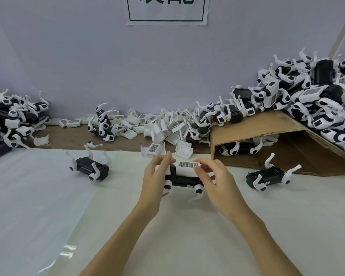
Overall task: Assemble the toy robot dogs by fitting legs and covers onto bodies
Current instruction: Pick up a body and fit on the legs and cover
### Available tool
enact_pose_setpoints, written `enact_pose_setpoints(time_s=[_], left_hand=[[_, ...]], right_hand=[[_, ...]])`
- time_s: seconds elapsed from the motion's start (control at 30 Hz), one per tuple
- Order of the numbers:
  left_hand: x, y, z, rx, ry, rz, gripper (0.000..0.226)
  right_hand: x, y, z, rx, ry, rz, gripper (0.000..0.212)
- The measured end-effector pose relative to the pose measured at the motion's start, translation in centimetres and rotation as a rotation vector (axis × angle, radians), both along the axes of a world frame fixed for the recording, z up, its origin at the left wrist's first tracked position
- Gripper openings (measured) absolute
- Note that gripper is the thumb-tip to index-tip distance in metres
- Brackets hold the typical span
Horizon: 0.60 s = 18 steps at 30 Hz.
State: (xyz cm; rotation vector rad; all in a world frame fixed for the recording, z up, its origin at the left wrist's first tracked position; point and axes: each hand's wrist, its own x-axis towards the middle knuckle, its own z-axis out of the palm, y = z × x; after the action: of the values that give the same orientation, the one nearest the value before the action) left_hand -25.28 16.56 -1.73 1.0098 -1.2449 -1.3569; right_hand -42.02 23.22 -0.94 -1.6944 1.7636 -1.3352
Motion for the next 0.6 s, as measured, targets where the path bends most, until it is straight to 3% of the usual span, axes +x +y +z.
enact_pose_setpoints(time_s=[0.37,0.5,0.6], left_hand=[[0.4,-0.3,-0.2,-0.011,-0.026,-0.003,0.044],[1.0,-1.1,-0.6,-0.126,-0.249,0.027,0.047],[1.2,-1.3,-0.6,-0.102,-0.258,0.008,0.049]], right_hand=[[0.4,-0.2,-0.7,-0.023,-0.153,0.084,0.019],[-0.1,-0.3,-0.9,-0.022,-0.134,0.100,0.017],[0.0,-0.4,-1.1,-0.024,-0.209,0.090,0.017]])
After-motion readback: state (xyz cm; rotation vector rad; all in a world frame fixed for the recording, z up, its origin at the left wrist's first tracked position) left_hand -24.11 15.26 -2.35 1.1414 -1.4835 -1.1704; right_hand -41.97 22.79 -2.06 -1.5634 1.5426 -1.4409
